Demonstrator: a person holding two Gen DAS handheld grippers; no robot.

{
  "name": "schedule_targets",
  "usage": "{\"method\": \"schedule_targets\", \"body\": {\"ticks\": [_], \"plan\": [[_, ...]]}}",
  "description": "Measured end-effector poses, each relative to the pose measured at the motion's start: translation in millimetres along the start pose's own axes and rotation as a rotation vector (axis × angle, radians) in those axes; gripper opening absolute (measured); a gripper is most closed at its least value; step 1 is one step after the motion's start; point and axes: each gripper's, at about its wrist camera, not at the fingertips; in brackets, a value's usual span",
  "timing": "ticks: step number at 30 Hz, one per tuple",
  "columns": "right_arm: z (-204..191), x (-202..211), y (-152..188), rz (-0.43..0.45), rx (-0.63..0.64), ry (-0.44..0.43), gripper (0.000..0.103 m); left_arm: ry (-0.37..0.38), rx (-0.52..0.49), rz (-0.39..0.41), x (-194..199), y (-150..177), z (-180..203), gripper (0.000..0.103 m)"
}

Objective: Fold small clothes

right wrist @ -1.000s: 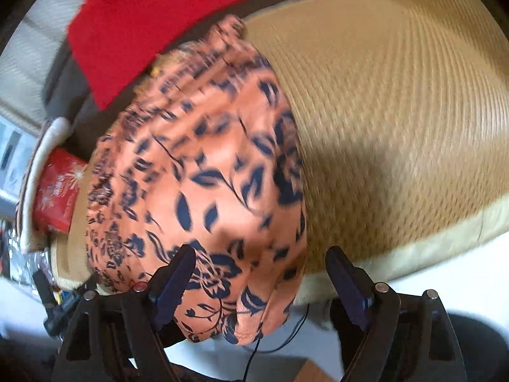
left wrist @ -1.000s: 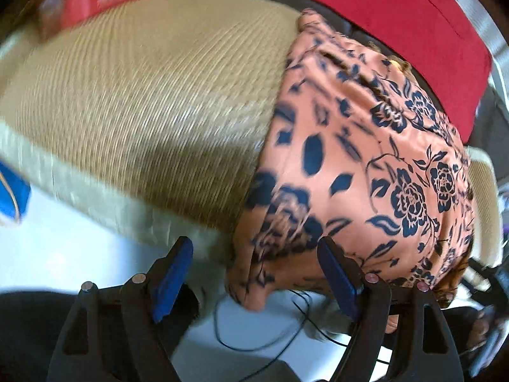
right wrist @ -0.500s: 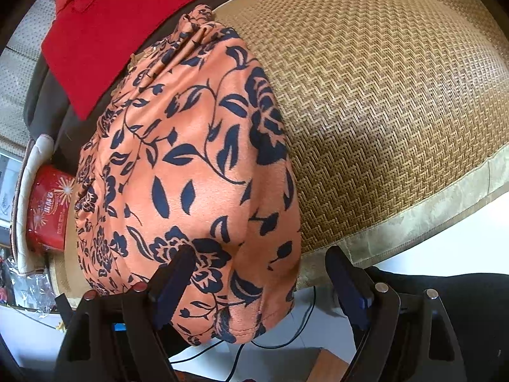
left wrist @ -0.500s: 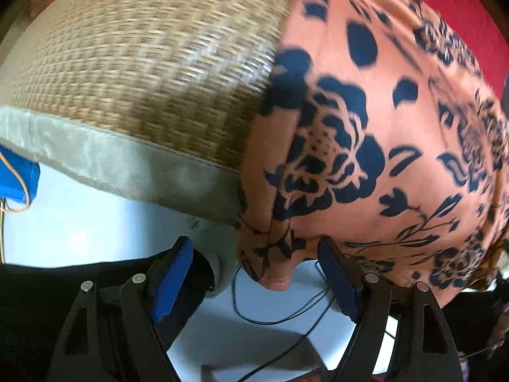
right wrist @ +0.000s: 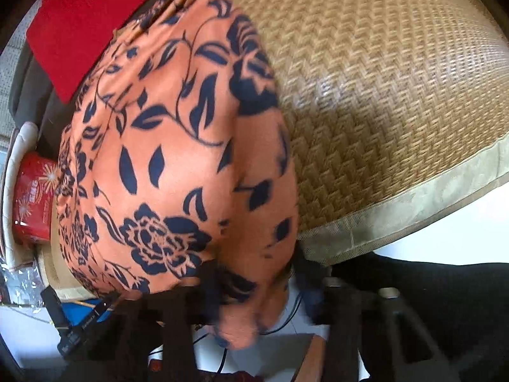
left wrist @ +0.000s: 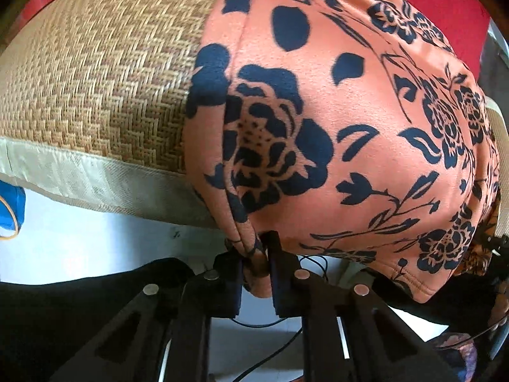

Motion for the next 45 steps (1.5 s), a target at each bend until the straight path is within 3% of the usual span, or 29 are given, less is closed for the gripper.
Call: {"method": "schedule_targets", "body": {"ticks": [1, 2, 3, 4, 7, 8, 9, 10, 11, 12, 16, 25, 29, 33, 37, 42, 45], "plan": [[1, 1, 1, 0.001, -0.002, 0.002, 0.025, 0.009, 0.014, -0.011, 0, 2, -7, 0.032], [3, 2, 2, 0.001, -0.011, 0.000, 0.025, 0.017, 0.028, -0.022, -1, 4, -11, 0.053], [6, 2, 3, -0.001, -0.020, -0.003, 0.025, 0.016, 0.042, -0.032, -3, 5, -13, 0.063], [8, 2, 3, -0.002, -0.022, -0.002, 0.025, 0.012, 0.050, -0.035, -4, 6, -14, 0.067], [13, 0, 4, -0.022, -0.024, -0.024, 0.028, 0.034, 0.050, -0.040, -9, 7, -15, 0.067], [12, 1, 3, -0.021, -0.010, -0.030, 0.028, 0.045, 0.049, -0.033, -11, 6, -12, 0.054], [7, 1, 5, -0.012, 0.023, -0.023, 0.028, 0.048, 0.046, -0.031, -12, 7, -13, 0.024], [1, -1, 5, -0.009, 0.037, -0.020, 0.025, 0.050, 0.043, -0.034, -15, 5, -13, 0.012], [0, 2, 5, -0.008, 0.042, -0.045, 0.017, 0.061, 0.043, -0.033, -15, 5, -13, 0.009], [-1, 5, 6, -0.007, 0.042, -0.061, 0.009, 0.065, 0.040, -0.026, -10, 6, -11, 0.007], [4, 28, 7, 0.004, 0.028, -0.159, 0.008, 0.144, 0.004, 0.007, 22, 13, -12, 0.006], [13, 117, -28, 0.132, 0.026, -0.528, 0.008, 0.398, -0.054, 0.106, 107, -14, -2, 0.006], [0, 144, -58, 0.206, 0.022, -0.625, 0.008, 0.474, -0.049, 0.198, 146, -53, -3, 0.006], [-15, 157, -91, 0.251, 0.024, -0.653, 0.008, 0.534, -0.038, 0.251, 177, -94, -1, 0.006], [-28, 161, -136, 0.291, 0.008, -0.669, 0.008, 0.544, -0.026, 0.296, 200, -147, -1, 0.006], [-41, 144, -211, 0.351, -0.084, -0.683, 0.008, 0.506, 0.007, 0.339, 187, -236, 4, 0.006], [-43, 115, -258, 0.355, -0.172, -0.690, 0.008, 0.479, 0.058, 0.331, 154, -286, 4, 0.006]]}}
Point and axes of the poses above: each gripper's, at about its wrist camera, not at the fingertips, and x roughly against the way its jaws point, z to its right, y to its underside, and after that the axes turned 3 degrees about y, right-handed
